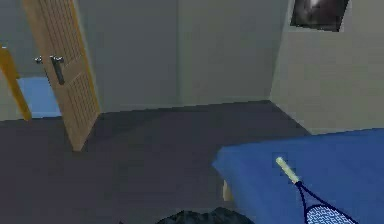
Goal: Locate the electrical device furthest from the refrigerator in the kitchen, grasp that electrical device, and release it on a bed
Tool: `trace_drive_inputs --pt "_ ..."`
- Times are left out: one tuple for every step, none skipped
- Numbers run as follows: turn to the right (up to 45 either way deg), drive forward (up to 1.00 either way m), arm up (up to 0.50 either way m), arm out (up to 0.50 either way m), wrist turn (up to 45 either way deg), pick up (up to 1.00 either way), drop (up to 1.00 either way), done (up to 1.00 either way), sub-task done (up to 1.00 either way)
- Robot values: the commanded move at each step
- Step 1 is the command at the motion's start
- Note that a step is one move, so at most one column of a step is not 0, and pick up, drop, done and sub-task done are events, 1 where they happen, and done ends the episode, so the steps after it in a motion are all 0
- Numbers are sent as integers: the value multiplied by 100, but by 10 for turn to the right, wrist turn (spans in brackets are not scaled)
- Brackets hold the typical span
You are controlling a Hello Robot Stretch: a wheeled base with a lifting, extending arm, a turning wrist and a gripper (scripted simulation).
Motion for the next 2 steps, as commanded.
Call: trace_drive_inputs --pt "330 0 0 0 0 0 0 0 0" --pt "0 20 0 0 0 0 0 0 0"
